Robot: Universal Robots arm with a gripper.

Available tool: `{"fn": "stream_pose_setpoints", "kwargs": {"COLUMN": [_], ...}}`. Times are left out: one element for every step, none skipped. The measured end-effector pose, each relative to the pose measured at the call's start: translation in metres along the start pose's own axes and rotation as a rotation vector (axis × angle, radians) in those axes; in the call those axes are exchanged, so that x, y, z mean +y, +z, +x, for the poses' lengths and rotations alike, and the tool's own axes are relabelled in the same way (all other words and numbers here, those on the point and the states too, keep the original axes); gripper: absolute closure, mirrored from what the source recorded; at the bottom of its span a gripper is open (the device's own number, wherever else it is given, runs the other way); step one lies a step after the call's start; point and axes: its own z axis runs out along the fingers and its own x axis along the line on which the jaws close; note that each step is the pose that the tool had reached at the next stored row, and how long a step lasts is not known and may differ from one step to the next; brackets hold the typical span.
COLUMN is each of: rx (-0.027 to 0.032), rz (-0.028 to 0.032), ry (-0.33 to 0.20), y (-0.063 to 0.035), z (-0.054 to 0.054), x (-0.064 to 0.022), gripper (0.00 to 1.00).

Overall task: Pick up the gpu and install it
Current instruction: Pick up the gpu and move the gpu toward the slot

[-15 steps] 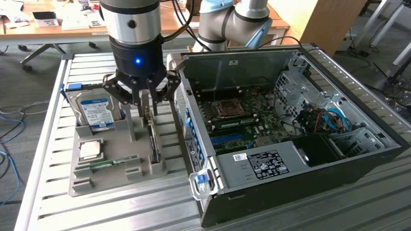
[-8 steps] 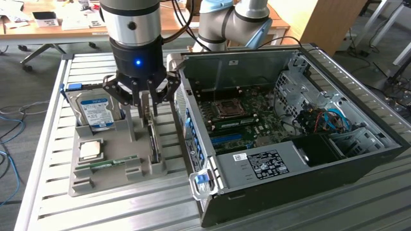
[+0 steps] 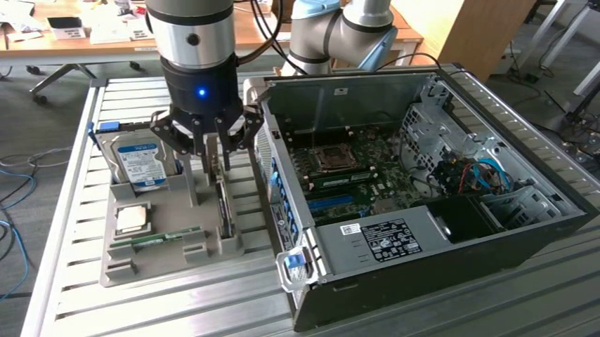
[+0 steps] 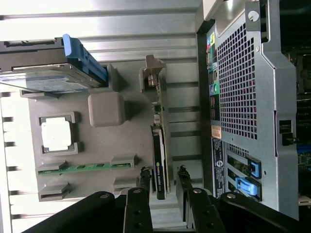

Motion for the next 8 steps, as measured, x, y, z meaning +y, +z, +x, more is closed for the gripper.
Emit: {"fn": "stream_pose_setpoints", "kwargs": {"rx": [0.0,0.0,-0.0001,0.0,-0.0001,-0.0002,-0.0002,-0.0001], "rz": [0.0001,0.0002,0.0001,0.0002,0.0013,0.0015,0.0015,0.0016], "ry": [0.0,0.0,0.0,0.0,0.0,0.0,0.0,0.0], "y": [0.0001,0.0003,0.0005,0.0006,0.0026,0.0046,0.0047,0.0049], "z": [0.0,0.0,0.0,0.0,0.0,0.0001,0.0001,0.0001], "x": [0.0,0.0,0.0,0.0,-0.0001,-0.0002,-0.0002,-0.0002], "gripper": [0.64,0.64,0.64,0.64,0.64,0.64,0.64,0.64]}}
